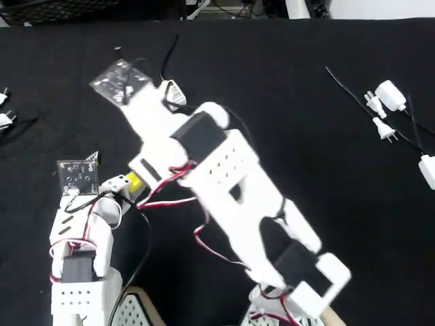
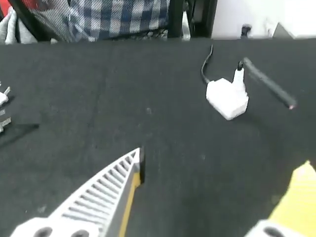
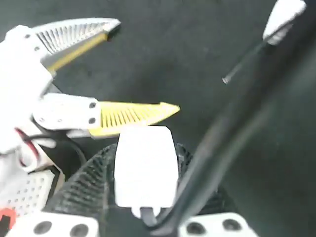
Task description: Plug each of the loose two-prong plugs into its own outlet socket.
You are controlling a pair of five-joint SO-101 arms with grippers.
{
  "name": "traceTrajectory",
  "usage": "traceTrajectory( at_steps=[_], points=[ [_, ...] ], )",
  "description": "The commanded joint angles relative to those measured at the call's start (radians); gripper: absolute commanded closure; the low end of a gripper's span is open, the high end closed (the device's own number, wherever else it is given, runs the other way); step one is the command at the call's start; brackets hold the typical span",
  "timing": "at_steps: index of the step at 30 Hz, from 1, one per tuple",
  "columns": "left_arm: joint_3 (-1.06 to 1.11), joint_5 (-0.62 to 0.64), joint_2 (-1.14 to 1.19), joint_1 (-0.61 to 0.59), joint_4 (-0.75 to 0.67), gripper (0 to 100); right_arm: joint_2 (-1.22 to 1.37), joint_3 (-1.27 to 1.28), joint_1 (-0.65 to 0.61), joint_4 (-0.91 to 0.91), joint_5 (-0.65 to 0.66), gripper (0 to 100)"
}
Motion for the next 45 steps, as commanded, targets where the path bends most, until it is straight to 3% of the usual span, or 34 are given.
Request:
traceTrajectory(
  at_steps=[1, 6, 8, 12, 18, 21, 30, 41, 45],
  points=[
    [0.013, -0.002, -0.003, -0.005, -0.012, 56, -0.087, 0.058, 0.048, 0.009, 0.043, 98.6],
    [0.013, -0.005, -0.003, -0.022, -0.011, 56, -0.094, 0.091, 0.103, -0.032, 0.095, 98.6],
    [0.013, -0.005, -0.003, -0.084, -0.011, 56, -0.094, 0.107, 0.117, -0.071, 0.115, 98.6],
    [0.013, 0.002, -0.002, -0.286, 0.003, 56, -0.094, 0.199, 0.118, -0.198, 0.141, 98.6],
    [0.013, 0.002, -0.002, -0.645, 0.138, 56, -0.094, 0.360, 0.080, -0.420, 0.143, 98.6],
    [0.013, -0.003, -0.002, -0.743, 0.140, 56, -0.097, 0.423, 0.032, -0.539, 0.144, 98.6],
    [0.013, 0.002, -0.002, -0.757, 0.140, 56, -0.113, 0.792, -0.038, -1.092, 0.137, 98.6],
    [0.013, 0.002, -0.002, -0.650, 0.140, 56, -0.325, 1.598, -0.031, -2.329, 0.143, 98.6],
    [0.013, 0.002, -0.002, -0.607, 0.140, 56, -0.355, 1.748, -0.021, -2.467, 0.242, 98.6]
  ],
)
